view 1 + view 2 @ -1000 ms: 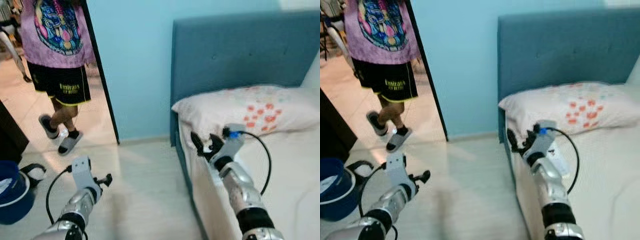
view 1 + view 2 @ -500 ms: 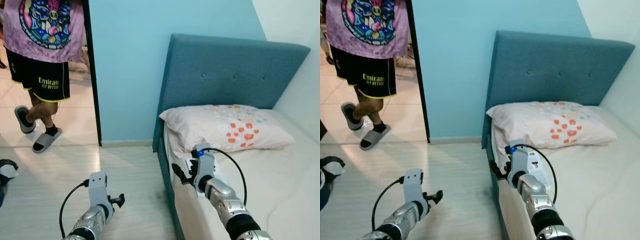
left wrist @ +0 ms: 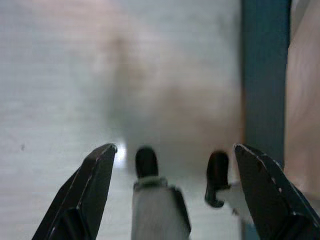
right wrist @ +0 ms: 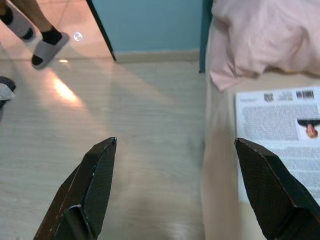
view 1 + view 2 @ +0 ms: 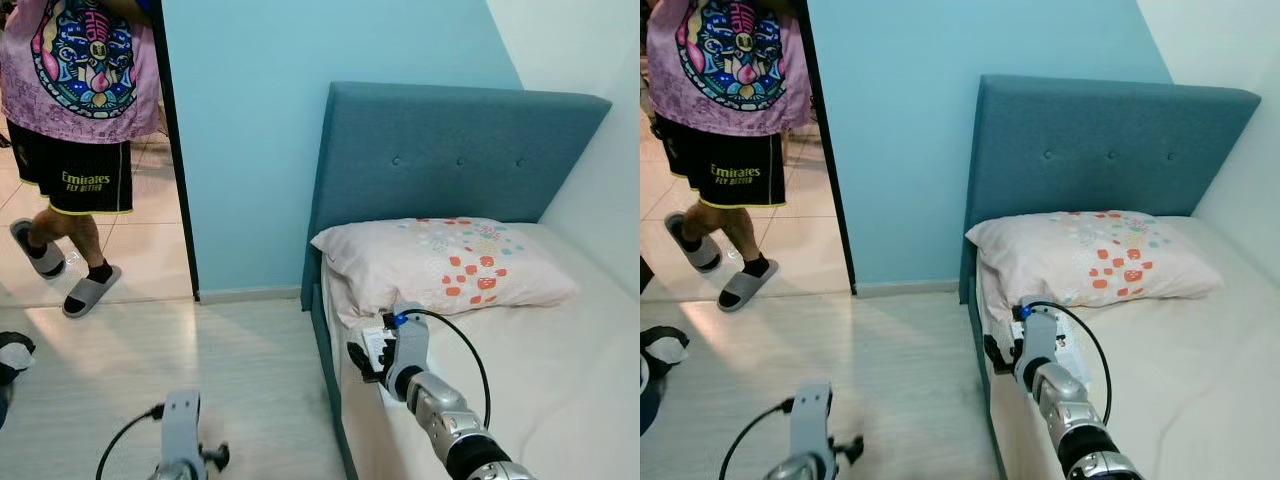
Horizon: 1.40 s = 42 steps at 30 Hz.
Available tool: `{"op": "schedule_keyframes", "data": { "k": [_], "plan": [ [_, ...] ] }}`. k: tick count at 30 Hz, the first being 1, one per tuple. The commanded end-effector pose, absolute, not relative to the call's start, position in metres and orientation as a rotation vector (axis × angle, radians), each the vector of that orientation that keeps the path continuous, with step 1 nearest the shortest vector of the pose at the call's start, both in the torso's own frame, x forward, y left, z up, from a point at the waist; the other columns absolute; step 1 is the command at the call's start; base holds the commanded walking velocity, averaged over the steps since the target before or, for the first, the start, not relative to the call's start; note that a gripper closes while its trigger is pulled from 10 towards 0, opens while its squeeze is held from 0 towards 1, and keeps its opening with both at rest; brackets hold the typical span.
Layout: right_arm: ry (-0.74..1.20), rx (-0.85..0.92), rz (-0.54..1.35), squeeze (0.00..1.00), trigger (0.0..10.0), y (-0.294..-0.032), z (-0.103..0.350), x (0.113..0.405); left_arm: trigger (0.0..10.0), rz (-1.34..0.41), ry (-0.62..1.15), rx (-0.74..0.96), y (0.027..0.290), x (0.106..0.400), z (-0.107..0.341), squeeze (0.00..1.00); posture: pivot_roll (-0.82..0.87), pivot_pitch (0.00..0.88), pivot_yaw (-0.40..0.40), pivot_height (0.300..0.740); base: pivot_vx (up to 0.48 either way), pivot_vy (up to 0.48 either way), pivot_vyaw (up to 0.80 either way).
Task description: Clean up the room
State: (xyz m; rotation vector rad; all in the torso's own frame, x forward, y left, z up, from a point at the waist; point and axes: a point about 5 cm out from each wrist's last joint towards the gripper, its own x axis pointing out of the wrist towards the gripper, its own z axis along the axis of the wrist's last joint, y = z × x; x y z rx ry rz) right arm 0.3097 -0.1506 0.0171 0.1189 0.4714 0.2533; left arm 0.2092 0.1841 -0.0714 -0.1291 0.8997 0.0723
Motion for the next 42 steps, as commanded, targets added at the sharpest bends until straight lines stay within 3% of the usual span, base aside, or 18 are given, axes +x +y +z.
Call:
{"op": "schedule_keyframes", "data": {
  "k": [1,6,21,33,42],
  "plan": [
    [0.478,0.103,0.24,0.0,10.0,-0.154,0.014,0.307,10.0,0.075,0.927,-0.104,0.188,0.205,-0.074,0.0,0.04,0.0,-0.072,0.74,0.0,0.0,0.0],
    [0.491,0.07,0.138,0.0,10.0,-0.169,0.012,0.307,10.0,0.06,0.981,-0.091,0.184,0.196,-0.079,0.0,0.03,0.0,-0.065,0.74,-0.384,0.0,0.0],
    [0.502,0.074,0.09,0.0,10.0,-0.176,0.01,0.306,10.0,0.016,1.007,-0.061,0.177,0.193,-0.082,0.0,-0.01,0.0,-0.037,0.74,-0.48,0.0,0.0],
    [0.497,0.084,0.08,0.0,10.0,-0.176,0.009,0.306,10.0,0.03,1.04,-0.051,0.193,0.173,-0.089,0.0,-0.02,0.0,-0.033,0.74,-0.476,0.0,0.0],
    [0.484,0.111,0.08,0.0,10.0,-0.176,0.009,0.306,10.0,0.026,1.048,-0.015,0.198,0.168,-0.09,0.0,-0.02,0.0,-0.028,0.74,0.0,0.0,0.0]
  ]
}}
